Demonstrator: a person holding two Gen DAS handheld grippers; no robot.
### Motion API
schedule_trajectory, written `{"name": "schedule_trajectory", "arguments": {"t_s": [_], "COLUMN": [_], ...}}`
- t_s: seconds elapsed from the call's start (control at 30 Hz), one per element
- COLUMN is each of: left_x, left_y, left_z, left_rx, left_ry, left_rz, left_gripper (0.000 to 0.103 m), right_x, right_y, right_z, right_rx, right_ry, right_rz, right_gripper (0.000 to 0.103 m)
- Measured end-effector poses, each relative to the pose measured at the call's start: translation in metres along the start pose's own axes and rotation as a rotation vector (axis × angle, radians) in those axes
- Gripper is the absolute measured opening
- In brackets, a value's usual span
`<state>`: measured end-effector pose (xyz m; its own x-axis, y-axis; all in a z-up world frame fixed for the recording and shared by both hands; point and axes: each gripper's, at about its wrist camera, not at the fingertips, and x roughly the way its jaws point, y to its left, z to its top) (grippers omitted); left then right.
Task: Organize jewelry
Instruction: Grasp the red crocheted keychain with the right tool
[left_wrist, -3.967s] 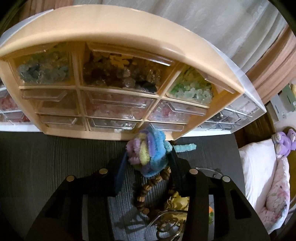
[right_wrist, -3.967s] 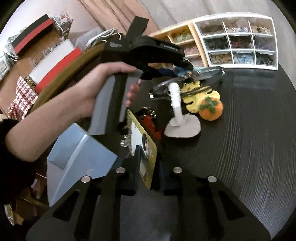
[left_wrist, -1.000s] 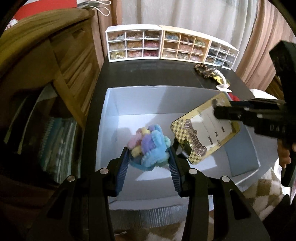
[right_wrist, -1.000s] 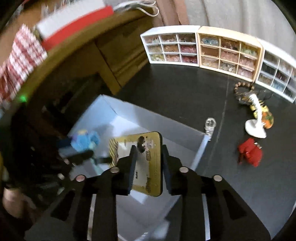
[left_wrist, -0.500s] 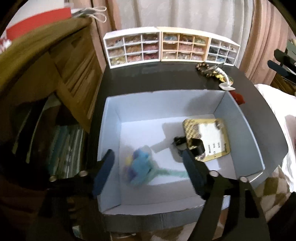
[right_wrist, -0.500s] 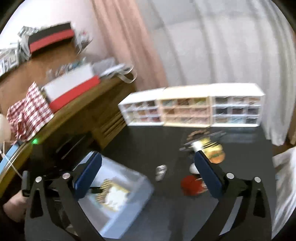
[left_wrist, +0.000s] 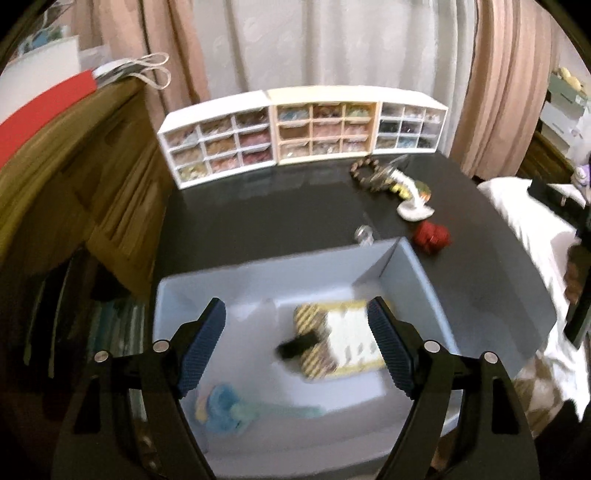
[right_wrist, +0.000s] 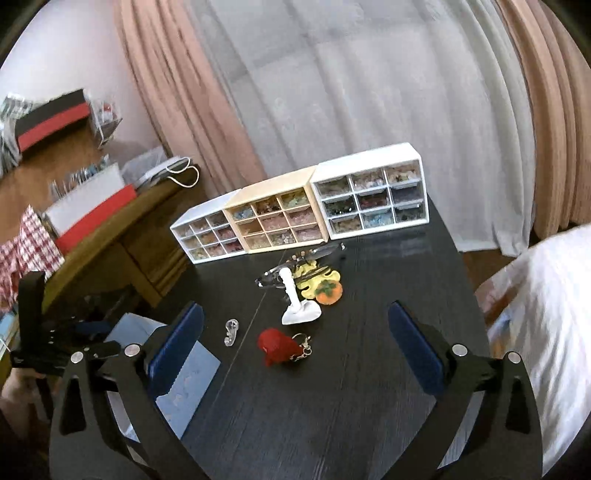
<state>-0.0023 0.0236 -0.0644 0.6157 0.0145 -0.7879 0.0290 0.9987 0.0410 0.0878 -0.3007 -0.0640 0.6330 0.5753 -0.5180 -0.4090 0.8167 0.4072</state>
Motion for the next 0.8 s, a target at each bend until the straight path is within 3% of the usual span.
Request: {"name": "schedule_trajectory", "arguments": {"t_s": [0.4, 0.57, 0.67, 0.8], "left_x": [0.037, 0.052, 0.066, 0.086], "left_y": [-0.051, -0.065, -0.072, -0.078], "left_z": [0.069, 0.086, 0.095, 0.107], "left_rx": [0.113, 0.154, 0.227, 0.297], "left_ry": [-0.019, -0.006, -0.001, 0.017], "left_rz": [-0.063, -0.087, -0.082, -0.021], "left_gripper": [0.080, 0.080, 0.080, 0.080], "right_x": [0.037, 0.061, 0.077, 0.099], "right_y": [0.006, 0.017, 0.019, 0.020], "right_z": [-0.024, -0.026, -0.027, -0.034], "right_rx": [-0.071, -0.207, -0.251, -0.273], "right_ry": [0.138, 0.202, 0.244, 0.304], "right_rz": [0.090, 0.105, 0.111, 0.108], "right_gripper": [0.096, 0.096, 0.086, 0.074]}}
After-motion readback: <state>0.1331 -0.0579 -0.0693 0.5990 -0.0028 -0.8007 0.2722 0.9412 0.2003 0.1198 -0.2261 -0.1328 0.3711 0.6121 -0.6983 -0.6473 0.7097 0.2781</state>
